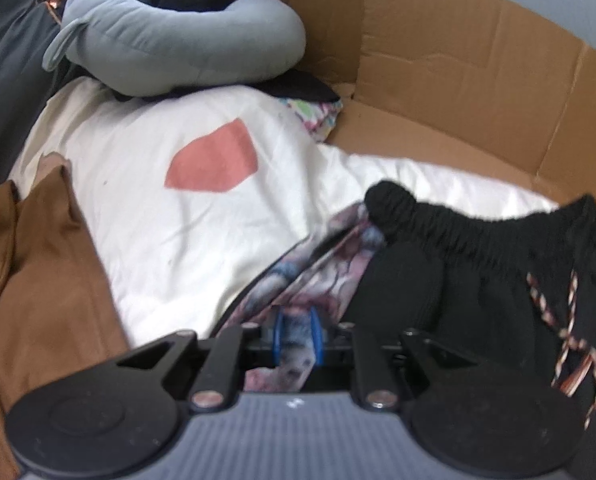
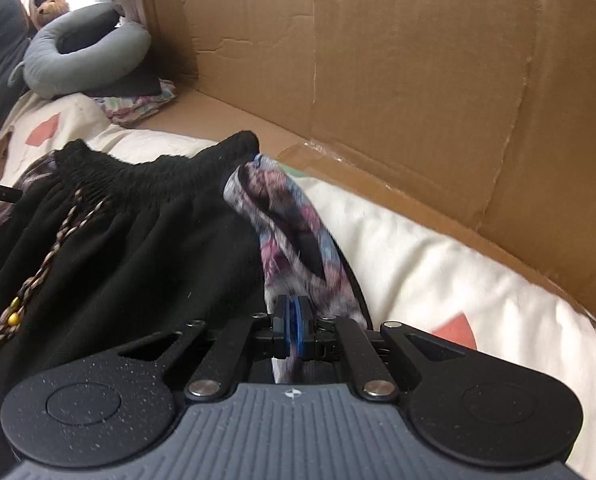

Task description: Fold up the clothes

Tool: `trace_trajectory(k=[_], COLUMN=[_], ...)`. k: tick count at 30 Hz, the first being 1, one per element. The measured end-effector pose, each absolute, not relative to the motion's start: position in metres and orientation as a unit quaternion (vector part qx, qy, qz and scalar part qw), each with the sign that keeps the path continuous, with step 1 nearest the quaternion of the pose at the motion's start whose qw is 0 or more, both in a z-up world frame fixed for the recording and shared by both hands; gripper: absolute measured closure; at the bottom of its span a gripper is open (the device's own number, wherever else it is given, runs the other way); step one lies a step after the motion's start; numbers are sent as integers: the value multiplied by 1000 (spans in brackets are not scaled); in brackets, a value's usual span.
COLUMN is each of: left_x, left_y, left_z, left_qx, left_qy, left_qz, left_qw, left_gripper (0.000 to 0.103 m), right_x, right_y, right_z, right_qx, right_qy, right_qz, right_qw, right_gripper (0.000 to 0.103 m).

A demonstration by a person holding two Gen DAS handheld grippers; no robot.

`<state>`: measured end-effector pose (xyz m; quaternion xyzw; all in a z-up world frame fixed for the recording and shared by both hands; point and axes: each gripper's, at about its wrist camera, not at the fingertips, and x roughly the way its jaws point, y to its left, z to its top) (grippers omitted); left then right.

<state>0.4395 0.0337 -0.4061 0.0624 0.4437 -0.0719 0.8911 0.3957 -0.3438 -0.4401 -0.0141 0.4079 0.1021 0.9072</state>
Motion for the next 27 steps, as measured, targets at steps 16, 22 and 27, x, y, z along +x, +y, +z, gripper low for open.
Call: trace_trajectory(k=[16, 22, 27], left_x=[449, 460, 470], left_y=[16, 3, -8], left_z=[-385, -391, -396], left_qx=[76, 85, 93], left_qy=[429, 417, 407], left_qz=[-81, -88, -93], left_qw=[896, 901, 904], left_gripper=[84, 84, 84], right_x=[419, 428, 445], right_y=[-343, -321, -311], right_z=[-427, -417, -424], right_qx=[55, 23, 20], right_qy=[401, 377, 375], right_qz=[62, 97, 95], right_qw=[912, 921, 922], right_gripper=[98, 98, 97])
